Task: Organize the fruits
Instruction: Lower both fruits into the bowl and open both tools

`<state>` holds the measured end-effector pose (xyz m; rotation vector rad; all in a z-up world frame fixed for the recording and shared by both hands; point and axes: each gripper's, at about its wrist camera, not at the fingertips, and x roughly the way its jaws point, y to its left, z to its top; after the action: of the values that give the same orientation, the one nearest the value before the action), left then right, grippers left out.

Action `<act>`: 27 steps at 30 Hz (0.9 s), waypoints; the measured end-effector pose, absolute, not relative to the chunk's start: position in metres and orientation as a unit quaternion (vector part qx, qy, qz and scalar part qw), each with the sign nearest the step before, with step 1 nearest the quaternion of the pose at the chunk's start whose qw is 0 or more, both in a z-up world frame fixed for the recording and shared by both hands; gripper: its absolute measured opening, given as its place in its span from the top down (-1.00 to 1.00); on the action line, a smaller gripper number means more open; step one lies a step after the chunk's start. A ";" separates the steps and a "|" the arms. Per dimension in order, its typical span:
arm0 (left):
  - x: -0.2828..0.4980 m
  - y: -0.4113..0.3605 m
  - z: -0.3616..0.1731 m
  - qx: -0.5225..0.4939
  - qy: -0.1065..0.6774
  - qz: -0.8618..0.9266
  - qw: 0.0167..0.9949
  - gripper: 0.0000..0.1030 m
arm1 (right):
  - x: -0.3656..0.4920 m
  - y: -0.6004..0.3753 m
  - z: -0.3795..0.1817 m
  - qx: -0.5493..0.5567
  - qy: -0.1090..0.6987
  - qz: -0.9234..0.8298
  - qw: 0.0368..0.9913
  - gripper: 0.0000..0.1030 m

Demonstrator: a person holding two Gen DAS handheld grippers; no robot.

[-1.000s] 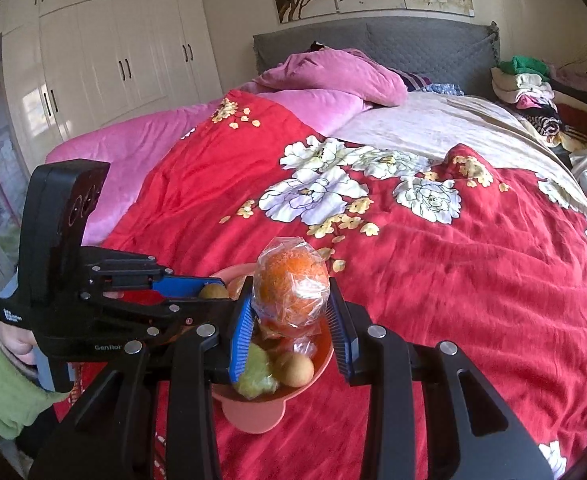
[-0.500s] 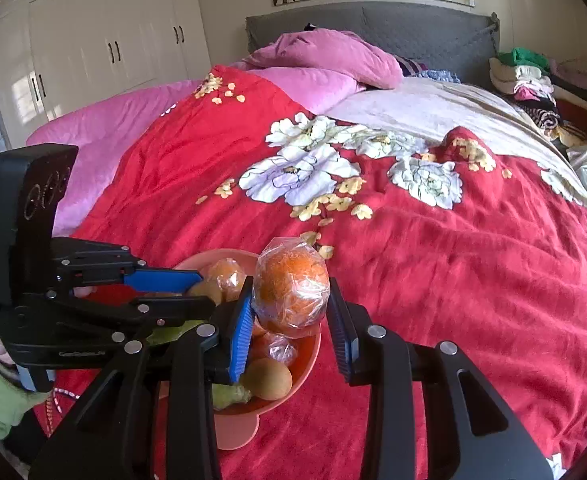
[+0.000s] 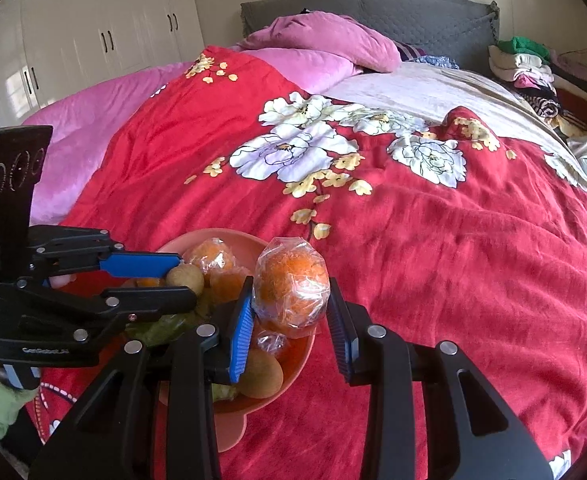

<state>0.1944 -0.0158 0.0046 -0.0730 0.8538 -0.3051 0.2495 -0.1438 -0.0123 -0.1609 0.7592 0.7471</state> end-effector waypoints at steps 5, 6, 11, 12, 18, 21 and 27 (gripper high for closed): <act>0.193 -0.015 0.007 -0.036 0.411 -0.150 0.898 0.44 | 0.251 -0.143 -0.017 -0.077 0.366 0.354 0.857 0.36; 0.193 -0.015 0.007 -0.036 0.411 -0.150 0.899 0.44 | 0.252 -0.142 -0.017 -0.076 0.365 0.354 0.858 0.36; 0.193 -0.015 0.006 -0.037 0.410 -0.150 0.899 0.44 | 0.250 -0.142 -0.015 -0.075 0.358 0.357 0.860 0.36; 0.193 -0.015 0.006 -0.037 0.411 -0.151 0.899 0.44 | 0.250 -0.142 -0.015 -0.075 0.359 0.358 0.859 0.36; 0.193 -0.015 0.006 -0.037 0.410 -0.151 0.899 0.44 | 0.250 -0.143 -0.015 -0.069 0.360 0.362 0.857 0.35; 0.193 -0.015 0.006 -0.037 0.411 -0.150 0.899 0.40 | 0.249 -0.143 -0.015 -0.068 0.359 0.367 0.855 0.22; 0.193 -0.015 0.006 -0.038 0.410 -0.150 0.899 0.40 | 0.247 -0.143 -0.014 -0.070 0.357 0.370 0.855 0.11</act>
<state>0.1933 -0.0146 0.0057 -0.0782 0.8497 -0.3108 0.2468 -0.1433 -0.0141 -0.1473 0.7517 0.7785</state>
